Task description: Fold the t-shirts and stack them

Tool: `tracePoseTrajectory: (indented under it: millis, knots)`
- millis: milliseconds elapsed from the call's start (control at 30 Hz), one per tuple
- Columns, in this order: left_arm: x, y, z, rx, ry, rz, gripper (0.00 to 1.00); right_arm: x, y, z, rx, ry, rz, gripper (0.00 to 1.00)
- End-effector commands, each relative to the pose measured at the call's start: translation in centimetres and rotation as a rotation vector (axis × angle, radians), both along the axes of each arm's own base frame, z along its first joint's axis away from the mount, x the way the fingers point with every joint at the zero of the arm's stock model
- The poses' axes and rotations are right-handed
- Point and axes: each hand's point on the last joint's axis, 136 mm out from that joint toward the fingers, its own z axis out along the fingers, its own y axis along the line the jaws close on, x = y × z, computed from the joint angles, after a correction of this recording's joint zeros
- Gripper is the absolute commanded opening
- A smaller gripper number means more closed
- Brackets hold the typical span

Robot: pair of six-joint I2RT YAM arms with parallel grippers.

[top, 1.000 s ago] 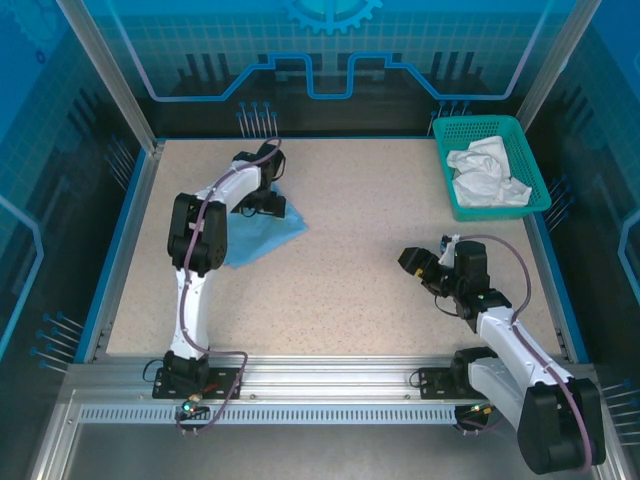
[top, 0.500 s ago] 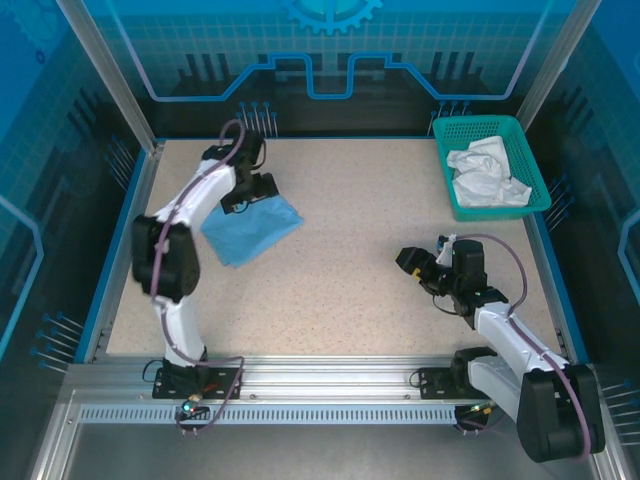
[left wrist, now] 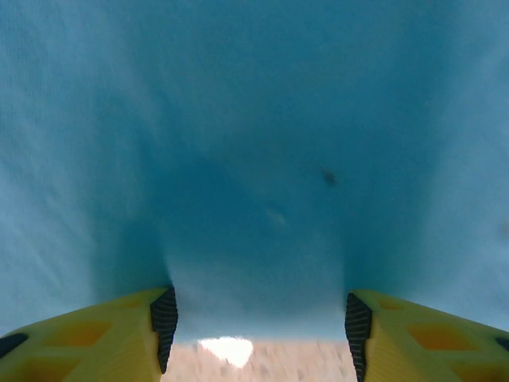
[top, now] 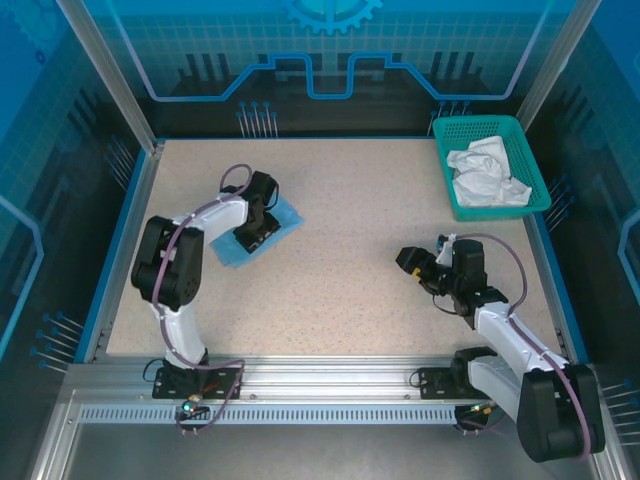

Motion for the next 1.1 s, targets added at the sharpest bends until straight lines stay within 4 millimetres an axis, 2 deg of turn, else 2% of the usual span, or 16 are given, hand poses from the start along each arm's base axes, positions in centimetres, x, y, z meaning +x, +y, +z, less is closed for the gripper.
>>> tracePoseTrajectory:
  millis: [0,133,267,367,567,667,767,833,900,1067]
  knots:
    - [1.4,2.9,-0.2,0.095,0.033,0.034,0.60,0.1,-0.2,0.1,0.009,-0.009,-0.005,0.79]
    - [1.7,4.6,-1.9,0.113,0.114,-0.010,0.60,0.1,-0.2,0.0,0.008,-0.006,-0.004,0.79]
    - [2.0,6.8,-2.1,0.190,0.200,-0.103,0.60,0.1,-0.2,-0.1,0.006,-0.002,-0.007,0.79]
    - [2.9,8.9,-1.4,0.263,0.247,-0.176,0.60,0.1,-0.2,-0.1,0.005,-0.001,-0.007,0.79]
    - [6.2,12.6,0.9,0.395,0.295,-0.293,0.61,0.1,-0.2,-0.2,0.007,0.006,-0.007,0.79]
    - [7.4,14.4,1.0,0.484,0.334,-0.352,0.62,0.1,-0.2,-0.2,0.007,0.006,-0.007,0.79]
    - [7.7,15.9,1.3,0.560,0.376,-0.365,0.62,0.1,-0.2,-0.3,0.006,0.008,-0.010,0.79]
    - [7.7,15.7,1.7,0.530,0.349,-0.342,0.61,0.2,-0.2,-0.2,0.006,0.005,-0.008,0.79]
    - [7.9,14.2,2.8,0.444,0.257,-0.309,0.57,0.2,-0.2,-0.3,0.006,0.006,-0.007,0.79]
    - [7.9,10.1,8.4,0.200,-0.018,-0.213,0.48,0.3,0.0,-0.4,0.010,0.009,-0.002,0.79]
